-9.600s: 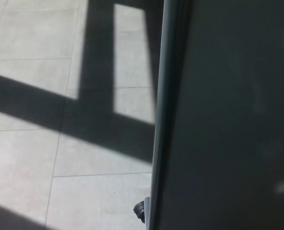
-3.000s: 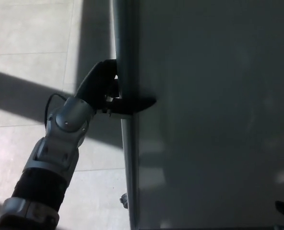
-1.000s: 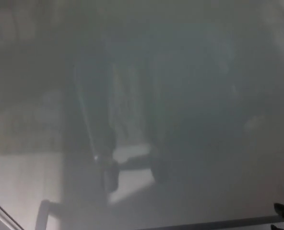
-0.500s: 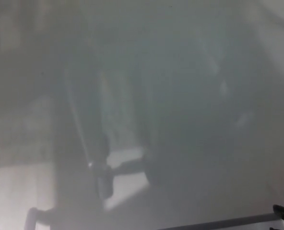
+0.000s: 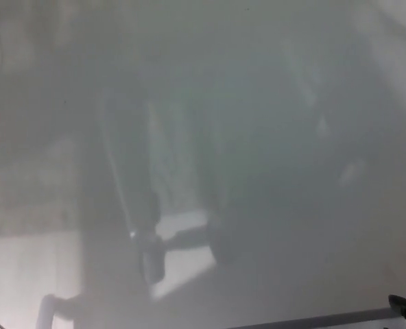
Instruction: A white board is being place on the right hand side and parallel to the robot and the robot uses its left hand to grab on the leftside of the whiteboard and drag the whiteboard from the right hand side to the left hand side
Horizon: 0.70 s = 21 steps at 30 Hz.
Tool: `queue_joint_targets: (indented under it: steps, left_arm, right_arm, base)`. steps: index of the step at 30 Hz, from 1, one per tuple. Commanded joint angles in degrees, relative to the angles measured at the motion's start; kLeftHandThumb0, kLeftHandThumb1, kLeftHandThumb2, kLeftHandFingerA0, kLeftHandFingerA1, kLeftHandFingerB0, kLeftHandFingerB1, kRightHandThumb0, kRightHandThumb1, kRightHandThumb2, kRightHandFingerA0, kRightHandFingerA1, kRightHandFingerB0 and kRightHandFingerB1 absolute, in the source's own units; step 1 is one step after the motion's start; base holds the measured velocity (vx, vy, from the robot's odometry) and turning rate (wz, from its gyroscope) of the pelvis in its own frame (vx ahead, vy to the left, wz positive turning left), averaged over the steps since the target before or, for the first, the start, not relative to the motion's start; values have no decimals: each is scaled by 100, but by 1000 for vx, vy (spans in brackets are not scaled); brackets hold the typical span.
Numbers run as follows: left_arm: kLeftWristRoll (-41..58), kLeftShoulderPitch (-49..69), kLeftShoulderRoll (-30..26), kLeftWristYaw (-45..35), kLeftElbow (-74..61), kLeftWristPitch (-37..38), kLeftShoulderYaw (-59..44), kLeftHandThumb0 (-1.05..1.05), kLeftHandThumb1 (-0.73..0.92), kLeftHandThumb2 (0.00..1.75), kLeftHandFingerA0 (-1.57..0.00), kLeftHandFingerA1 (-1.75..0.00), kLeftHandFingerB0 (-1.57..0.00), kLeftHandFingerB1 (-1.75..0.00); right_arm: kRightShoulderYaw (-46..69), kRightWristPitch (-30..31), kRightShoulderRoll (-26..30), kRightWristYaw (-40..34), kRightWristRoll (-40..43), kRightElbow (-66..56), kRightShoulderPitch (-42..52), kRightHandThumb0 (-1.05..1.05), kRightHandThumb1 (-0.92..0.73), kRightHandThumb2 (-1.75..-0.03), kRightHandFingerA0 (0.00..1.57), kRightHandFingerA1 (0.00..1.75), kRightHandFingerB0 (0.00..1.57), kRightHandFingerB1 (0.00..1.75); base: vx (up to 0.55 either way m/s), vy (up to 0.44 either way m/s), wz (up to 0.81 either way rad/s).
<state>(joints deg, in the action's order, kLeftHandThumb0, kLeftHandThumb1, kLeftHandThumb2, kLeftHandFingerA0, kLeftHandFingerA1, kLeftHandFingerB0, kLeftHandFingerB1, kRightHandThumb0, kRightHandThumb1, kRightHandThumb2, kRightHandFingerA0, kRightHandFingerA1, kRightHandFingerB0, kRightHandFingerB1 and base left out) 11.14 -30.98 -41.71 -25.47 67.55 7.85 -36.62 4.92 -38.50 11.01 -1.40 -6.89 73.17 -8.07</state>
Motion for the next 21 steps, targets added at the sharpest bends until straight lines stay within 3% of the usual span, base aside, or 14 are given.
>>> queue_joint_targets:
  steps: [1, 4, 5, 6, 9, 10, 13, 17, 18, 19, 20, 21]
  left_arm:
    - [96, -227, -236, 349, -135, 208, 118, -32, 46, 55, -77, -120, -75, -88]
    - [130, -224, -244, 366, -131, 211, 162, -32, 46, 55, -77, -120, -75, -88]
    - [60, -31, -334, -509, -70, 253, 363, -92, 52, 61, 0, 0, 0, 0]
    - [46, 58, -377, -912, -33, 233, 458, -97, 54, 61, 0, 0, 0, 0]
    - [126, 98, -393, -1025, -3, 164, 481, -100, 58, 60, 0, 0, 0, 0]
    - [179, 160, -384, -1070, 1, 187, 459, -94, 54, 87, 0, 0, 0, 0]
    - [193, 301, -361, -1089, 1, 405, 466, -98, 68, 98, 0, 0, 0, 0]
    - [545, 390, -348, -1137, 9, 5, 179, -92, 69, 97, 0, 0, 0, 0]
    - [549, 418, -348, -1142, 11, 23, 161, -92, 71, 99, 0, 0, 0, 0]
    - [556, 450, -348, -1144, 16, 47, 144, -92, 71, 99, 0, 0, 0, 0]
    - [640, 635, -339, -1016, 77, 121, 1, -105, 88, 118, 0, -1, 0, 0]
    - [676, 700, -335, -982, 85, 121, -53, -105, 89, 118, 0, -1, 0, 0]
  right_arm:
    - [-17, 23, 72, -108, -31, 11, 35, -61, -71, -89, 31, 48, 20, 42]
    - [-20, 23, 72, -111, -31, 12, 35, -61, -71, -89, 31, 48, 20, 42]
    - [29, 26, 56, -22, 38, 15, 26, -61, -71, -89, 32, 48, 20, 42]
    - [51, 24, 48, 16, 66, 18, 24, -61, -71, -88, 31, 47, 20, 42]
    - [60, 39, 46, 21, 69, 19, 13, -61, -71, -88, 31, 47, 20, 42]
    - [71, 37, 40, 27, 80, 20, 11, -60, -71, -88, 31, 47, 20, 42]
    - [38, 39, 44, -58, 20, 19, 8, -61, -71, -89, 32, 47, 21, 42]
    - [18, 50, 38, -67, 4, 11, -6, -61, -71, -88, 30, 47, 20, 42]
    - [33, 44, 30, -52, 26, 14, -7, -56, -84, -64, 38, 39, 24, 32]
    - [54, 37, 20, -33, 52, 16, -9, -56, -84, -64, 38, 39, 24, 32]
    - [69, 13, 17, 27, 75, 29, -3, -62, -70, -88, 31, 48, 21, 43]
    - [63, 9, 20, 15, 63, 32, 4, -57, -84, -64, 38, 39, 24, 32]
  base:
    - [0, 0, 0]
    - [0, 0, 0]
    - [0, 0, 0]
    - [0, 0, 0]
    - [0, 0, 0]
    - [0, 0, 0]
    - [0, 0, 0]
    - [0, 0, 0]
    - [0, 0, 0]
    - [0, 0, 0]
    - [0, 0, 0]
    - [0, 0, 0]
